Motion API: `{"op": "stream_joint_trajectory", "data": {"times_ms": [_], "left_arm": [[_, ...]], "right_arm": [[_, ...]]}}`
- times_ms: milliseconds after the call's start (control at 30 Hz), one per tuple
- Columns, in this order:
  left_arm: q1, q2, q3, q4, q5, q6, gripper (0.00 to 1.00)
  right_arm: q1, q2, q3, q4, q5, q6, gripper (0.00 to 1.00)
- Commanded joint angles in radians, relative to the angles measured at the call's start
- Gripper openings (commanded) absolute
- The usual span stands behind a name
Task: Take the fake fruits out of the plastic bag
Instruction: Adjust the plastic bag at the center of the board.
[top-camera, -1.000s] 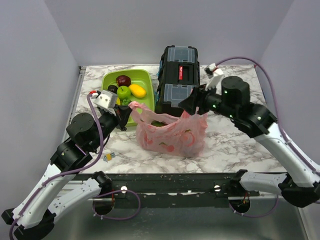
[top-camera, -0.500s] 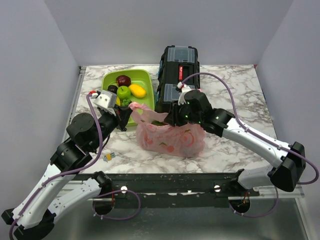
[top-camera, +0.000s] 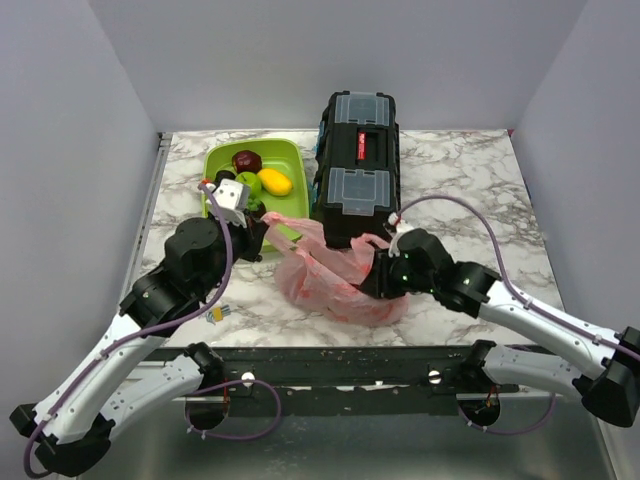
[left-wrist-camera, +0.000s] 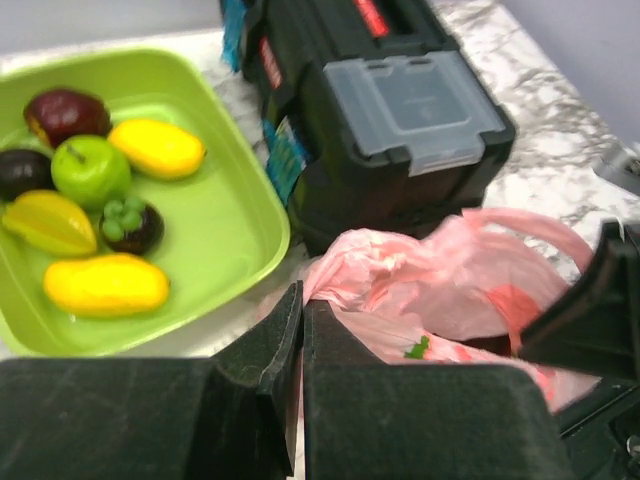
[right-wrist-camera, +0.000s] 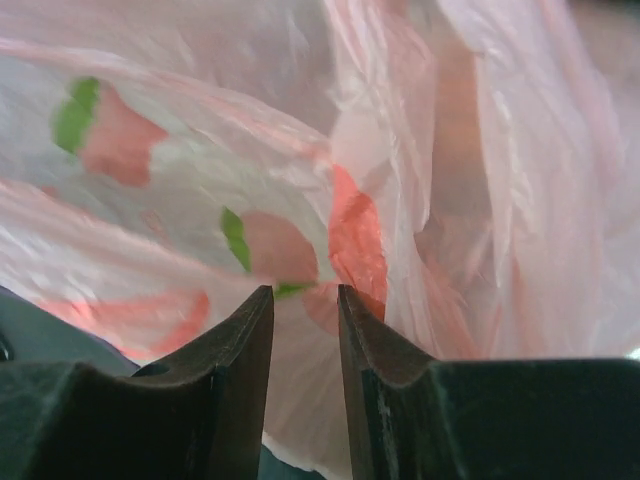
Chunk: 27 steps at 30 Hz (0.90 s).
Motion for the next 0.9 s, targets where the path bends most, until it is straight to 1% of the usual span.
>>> {"op": "stream_joint_trajectory", "data": {"times_ms": [0,100,233,300,333,367,433,467,533,600,633,700,800,867], "left_arm": [[0.005,-0.004,-0.079,-0.102,-0.152,-0.129,0.00],[0.007,-0.014,-0.152,-0.160,-0.219,-0.242,0.00],[0.006,-0.003,-0.232,-0.265,-0.281,-0.406,0.00],[0.007,-0.006,-0.234,-0.293,-0.286,-0.414,0.00],[0.008,-0.014,-0.228,-0.290,-0.270,-0.382,0.03],[0.009,-0.029,-0.215,-0.279,-0.246,-0.344,0.09],[0.008,-0.068,-0.183,-0.257,-0.177,-0.251,0.34],[0.008,-0.093,-0.163,-0.256,-0.145,-0.207,0.52],[0.008,-0.141,-0.117,-0.253,-0.082,-0.143,0.77],[0.009,-0.179,-0.068,-0.255,-0.008,-0.092,0.87],[0.008,-0.191,-0.035,-0.262,0.032,-0.070,0.89],[0.008,-0.208,0.025,-0.277,0.125,-0.045,0.92],[0.008,-0.223,0.085,-0.275,0.331,-0.018,0.93],[0.008,-0.235,0.094,-0.264,0.468,-0.016,0.93]], "right_arm": [[0.049,-0.047,-0.206,0.049,-0.089,0.179,0.35],[0.136,-0.058,-0.301,0.180,-0.070,0.279,0.35],[0.207,-0.002,-0.314,0.274,-0.007,0.332,0.36],[0.228,0.034,-0.299,0.303,0.027,0.335,0.37],[0.238,0.048,-0.294,0.320,0.039,0.334,0.38],[0.243,0.066,-0.289,0.334,0.050,0.336,0.39],[0.248,0.090,-0.284,0.365,0.079,0.327,0.42],[0.250,0.098,-0.278,0.376,0.092,0.323,0.44],[0.251,0.111,-0.266,0.391,0.118,0.308,0.49],[0.251,0.123,-0.256,0.433,0.128,0.283,0.54],[0.251,0.136,-0.248,0.458,0.125,0.271,0.55],[0.251,0.170,-0.224,0.524,0.105,0.242,0.56],[0.255,0.228,-0.192,0.614,0.080,0.212,0.59],[0.257,0.279,-0.167,0.690,0.048,0.200,0.60]]}}
